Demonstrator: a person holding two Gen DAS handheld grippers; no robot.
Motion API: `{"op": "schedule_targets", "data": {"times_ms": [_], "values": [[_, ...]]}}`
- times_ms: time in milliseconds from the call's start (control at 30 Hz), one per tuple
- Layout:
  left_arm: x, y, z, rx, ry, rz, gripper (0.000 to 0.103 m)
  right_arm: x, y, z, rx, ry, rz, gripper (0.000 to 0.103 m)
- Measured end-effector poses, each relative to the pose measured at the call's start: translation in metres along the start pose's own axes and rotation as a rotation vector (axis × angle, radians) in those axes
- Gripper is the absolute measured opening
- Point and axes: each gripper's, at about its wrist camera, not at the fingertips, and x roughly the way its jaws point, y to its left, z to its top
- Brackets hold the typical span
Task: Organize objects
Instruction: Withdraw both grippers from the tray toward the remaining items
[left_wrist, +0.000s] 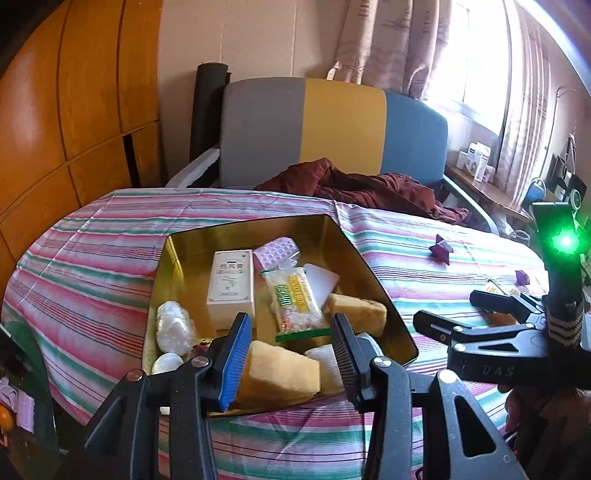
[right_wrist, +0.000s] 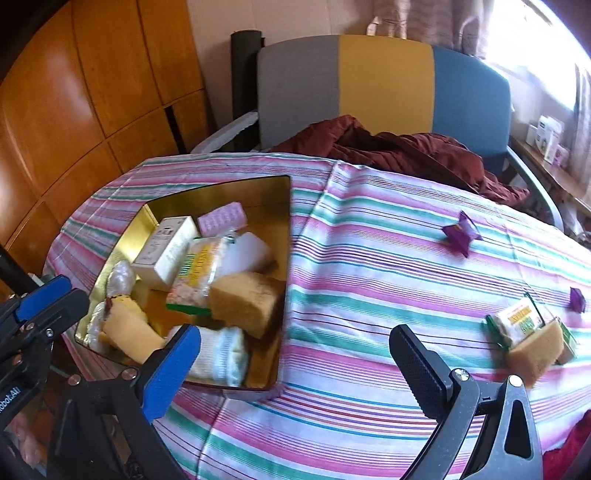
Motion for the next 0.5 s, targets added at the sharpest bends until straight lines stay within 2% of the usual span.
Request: {"op": "schedule_targets", "data": {"times_ms": [133, 500], "values": [[0.001, -0.009, 0.002, 0.025, 0.005, -0.016, 0.045, -0.004, -0.027, -0.002, 0.046, 0.001, -0.034, 0.103], [0.011, -0.041, 0.012, 0.110, 0.024, -0.074, 0.045, -0.029, -0.148, -0.017, 0.256, 0.022, -0.188, 0.103]]}}
